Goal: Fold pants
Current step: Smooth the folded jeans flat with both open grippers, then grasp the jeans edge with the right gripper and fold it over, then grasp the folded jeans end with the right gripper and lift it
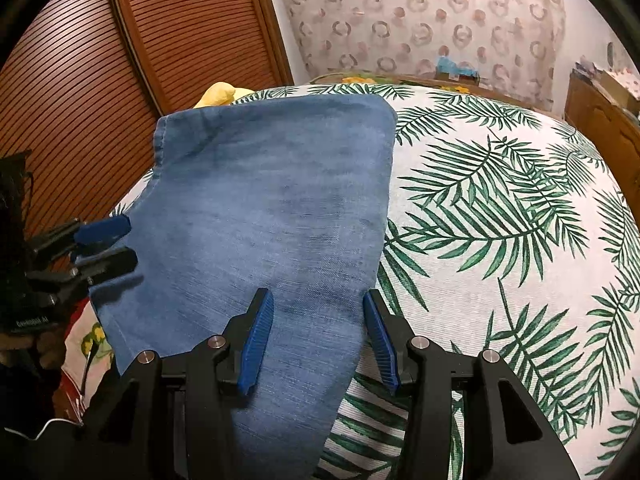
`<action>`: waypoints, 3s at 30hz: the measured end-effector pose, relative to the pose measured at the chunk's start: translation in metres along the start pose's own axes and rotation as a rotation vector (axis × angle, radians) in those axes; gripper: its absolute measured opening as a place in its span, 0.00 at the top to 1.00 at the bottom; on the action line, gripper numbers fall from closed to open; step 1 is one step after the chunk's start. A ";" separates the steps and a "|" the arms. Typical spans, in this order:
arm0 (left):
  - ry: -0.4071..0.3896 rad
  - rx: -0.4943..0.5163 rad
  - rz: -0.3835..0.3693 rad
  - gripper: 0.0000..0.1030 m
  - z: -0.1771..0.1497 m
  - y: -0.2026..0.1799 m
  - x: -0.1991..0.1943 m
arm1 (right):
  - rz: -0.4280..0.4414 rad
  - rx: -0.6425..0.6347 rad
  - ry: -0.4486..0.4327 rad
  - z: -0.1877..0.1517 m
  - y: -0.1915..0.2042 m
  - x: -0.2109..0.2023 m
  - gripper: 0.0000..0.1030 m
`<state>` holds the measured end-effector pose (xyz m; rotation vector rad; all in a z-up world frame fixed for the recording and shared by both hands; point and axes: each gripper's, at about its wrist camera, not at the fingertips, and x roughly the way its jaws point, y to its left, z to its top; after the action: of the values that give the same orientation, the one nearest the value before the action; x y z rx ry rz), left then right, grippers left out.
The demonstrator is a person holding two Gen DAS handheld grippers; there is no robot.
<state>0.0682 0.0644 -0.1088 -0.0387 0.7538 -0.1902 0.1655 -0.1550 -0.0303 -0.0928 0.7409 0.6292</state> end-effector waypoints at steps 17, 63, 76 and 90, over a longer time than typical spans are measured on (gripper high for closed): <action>-0.002 0.014 0.022 0.34 -0.018 0.000 -0.003 | 0.120 -0.037 -0.115 0.024 0.020 -0.033 0.95; -0.150 -0.157 0.079 0.34 -0.011 0.085 -0.079 | 0.062 -0.299 -0.107 0.125 0.105 0.046 0.53; -0.018 -0.243 0.040 0.34 -0.041 0.102 -0.033 | 0.066 -0.219 0.065 0.140 0.107 0.128 0.31; -0.062 -0.231 -0.047 0.71 -0.044 0.090 -0.040 | 0.235 -0.146 0.099 0.145 0.083 0.161 0.50</action>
<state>0.0239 0.1619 -0.1236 -0.2809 0.7108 -0.1448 0.2960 0.0358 -0.0168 -0.1740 0.8078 0.9080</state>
